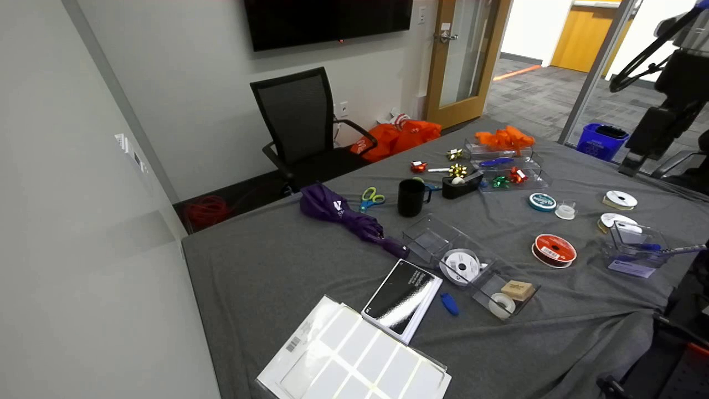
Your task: Move the marker from the right bowl to the left bowl
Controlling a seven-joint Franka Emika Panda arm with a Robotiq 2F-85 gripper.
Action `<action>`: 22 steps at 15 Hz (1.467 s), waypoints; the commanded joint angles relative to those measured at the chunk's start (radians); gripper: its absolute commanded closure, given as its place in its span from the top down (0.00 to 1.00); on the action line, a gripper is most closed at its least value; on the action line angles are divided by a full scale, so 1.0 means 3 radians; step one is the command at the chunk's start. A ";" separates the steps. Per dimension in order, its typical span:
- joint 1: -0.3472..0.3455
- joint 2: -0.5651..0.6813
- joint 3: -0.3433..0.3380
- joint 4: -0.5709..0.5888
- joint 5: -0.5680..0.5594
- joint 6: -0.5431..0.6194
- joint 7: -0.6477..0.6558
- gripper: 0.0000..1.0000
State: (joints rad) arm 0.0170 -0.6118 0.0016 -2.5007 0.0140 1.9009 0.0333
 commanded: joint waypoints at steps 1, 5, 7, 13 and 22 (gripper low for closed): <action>-0.0056 0.0066 -0.0049 -0.0112 -0.0031 0.0061 -0.0082 1.00; -0.0149 0.0166 -0.0168 -0.0223 -0.0091 0.0014 -0.0132 1.00; -0.0218 0.0226 -0.0216 -0.0259 -0.0195 0.0023 -0.0148 1.00; -0.0440 0.0504 -0.0304 -0.0391 -0.0740 0.0260 -0.0093 1.00; -0.0665 0.1088 -0.0318 -0.0428 -0.1320 0.0706 0.0347 1.00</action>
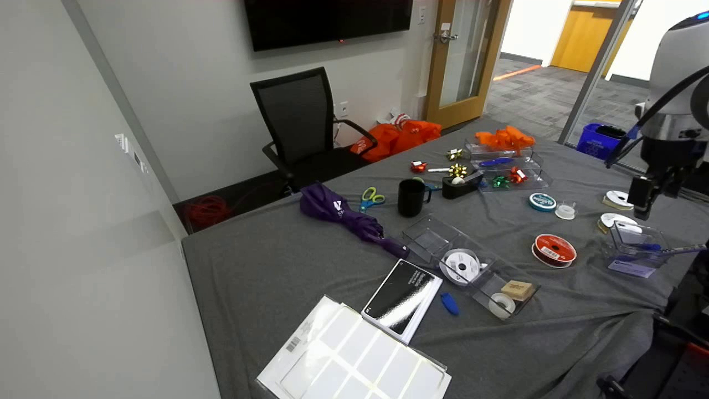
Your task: Move the marker from the right bowl to the left bowl
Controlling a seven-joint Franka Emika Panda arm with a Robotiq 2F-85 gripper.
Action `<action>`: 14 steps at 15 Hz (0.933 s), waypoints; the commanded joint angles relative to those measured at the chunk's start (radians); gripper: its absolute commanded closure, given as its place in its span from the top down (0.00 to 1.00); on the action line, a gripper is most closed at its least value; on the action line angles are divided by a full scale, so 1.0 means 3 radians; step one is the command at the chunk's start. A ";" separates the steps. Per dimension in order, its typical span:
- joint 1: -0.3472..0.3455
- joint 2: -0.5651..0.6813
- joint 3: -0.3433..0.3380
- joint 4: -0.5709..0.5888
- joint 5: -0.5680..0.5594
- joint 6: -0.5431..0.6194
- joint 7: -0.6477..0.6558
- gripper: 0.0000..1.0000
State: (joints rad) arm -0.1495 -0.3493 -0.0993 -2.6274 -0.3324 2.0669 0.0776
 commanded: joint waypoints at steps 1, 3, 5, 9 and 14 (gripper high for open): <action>-0.0138 0.0292 0.0021 -0.0009 -0.0232 0.0193 0.0335 1.00; -0.0160 0.0426 0.0003 -0.0004 -0.0300 0.0245 0.0511 1.00; -0.0164 0.0537 -0.0022 -0.0007 -0.0305 0.0338 0.0594 1.00; -0.0195 0.0758 -0.0062 -0.0021 -0.0426 0.0602 0.0807 1.00; -0.0195 0.0976 -0.0142 -0.0069 -0.0603 0.0867 0.1032 1.00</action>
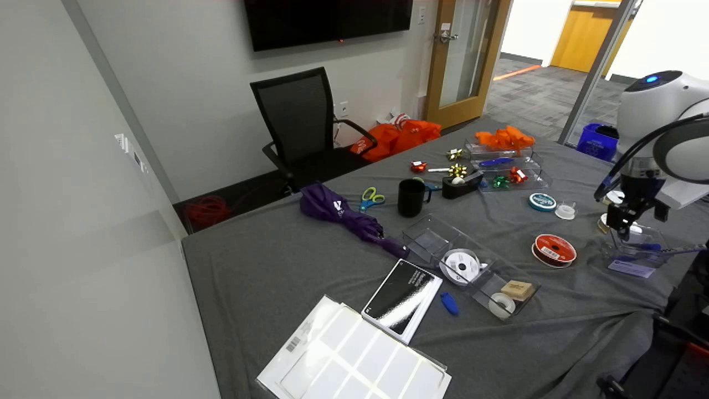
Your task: Move the marker from the right bowl to the left bowl
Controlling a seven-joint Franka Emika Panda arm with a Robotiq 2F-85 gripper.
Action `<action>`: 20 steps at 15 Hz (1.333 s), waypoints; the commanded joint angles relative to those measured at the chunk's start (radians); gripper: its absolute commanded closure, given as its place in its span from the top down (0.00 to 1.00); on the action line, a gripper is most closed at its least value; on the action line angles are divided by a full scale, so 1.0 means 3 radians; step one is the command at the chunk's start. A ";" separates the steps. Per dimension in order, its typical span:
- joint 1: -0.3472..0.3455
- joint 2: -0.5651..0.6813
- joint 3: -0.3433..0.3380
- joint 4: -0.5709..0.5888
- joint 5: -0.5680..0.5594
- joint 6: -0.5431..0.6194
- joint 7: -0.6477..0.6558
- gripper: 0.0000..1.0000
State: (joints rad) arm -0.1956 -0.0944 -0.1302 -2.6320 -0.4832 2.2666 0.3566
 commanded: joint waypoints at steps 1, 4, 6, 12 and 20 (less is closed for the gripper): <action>-0.0038 0.0156 -0.0055 -0.0072 -0.0114 0.0254 0.0130 1.00; -0.0031 0.0203 -0.0104 -0.0115 -0.0119 0.0347 0.0075 1.00; -0.0023 0.0165 -0.0126 -0.0227 -0.0052 0.0386 -0.0044 1.00; -0.0061 0.0059 -0.0193 -0.0462 -0.0191 0.0452 -0.0182 1.00; -0.0081 0.0054 -0.0243 -0.0486 -0.0382 0.0640 -0.0006 1.00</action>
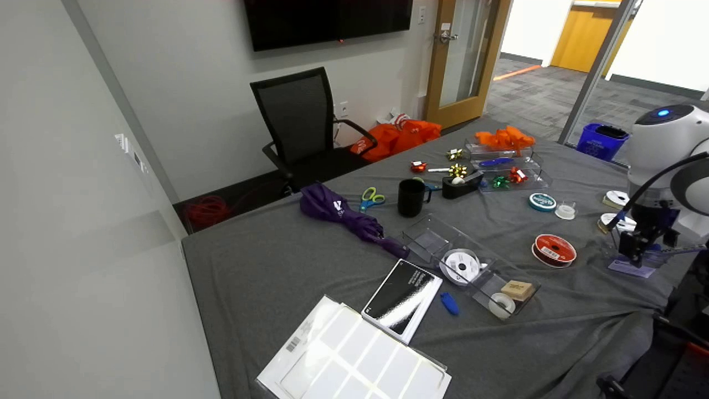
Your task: Move the marker from the right bowl to the left bowl
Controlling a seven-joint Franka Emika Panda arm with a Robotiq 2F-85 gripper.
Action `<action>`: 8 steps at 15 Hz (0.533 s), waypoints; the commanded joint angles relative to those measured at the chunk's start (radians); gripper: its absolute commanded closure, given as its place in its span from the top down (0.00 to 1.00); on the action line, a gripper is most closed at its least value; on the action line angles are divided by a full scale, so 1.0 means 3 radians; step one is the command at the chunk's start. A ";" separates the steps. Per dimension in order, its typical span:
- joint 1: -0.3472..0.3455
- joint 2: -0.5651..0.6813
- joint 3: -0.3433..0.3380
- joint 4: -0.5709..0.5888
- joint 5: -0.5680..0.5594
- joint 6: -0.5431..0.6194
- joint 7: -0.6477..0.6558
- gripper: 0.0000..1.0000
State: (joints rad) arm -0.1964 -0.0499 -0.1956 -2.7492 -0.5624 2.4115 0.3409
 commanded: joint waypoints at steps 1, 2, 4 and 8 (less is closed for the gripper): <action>-0.0080 -0.0090 -0.0029 -0.0092 -0.0131 0.0177 0.0065 0.94; -0.0082 -0.0083 -0.0032 -0.0087 -0.0146 0.0198 0.0083 0.73; -0.0087 -0.0077 -0.0033 -0.0083 -0.0181 0.0211 0.0128 0.68; -0.0091 -0.0074 -0.0031 -0.0077 -0.0215 0.0204 0.0209 0.38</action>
State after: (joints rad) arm -0.2039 -0.0500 -0.2016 -2.7493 -0.5952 2.4473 0.3850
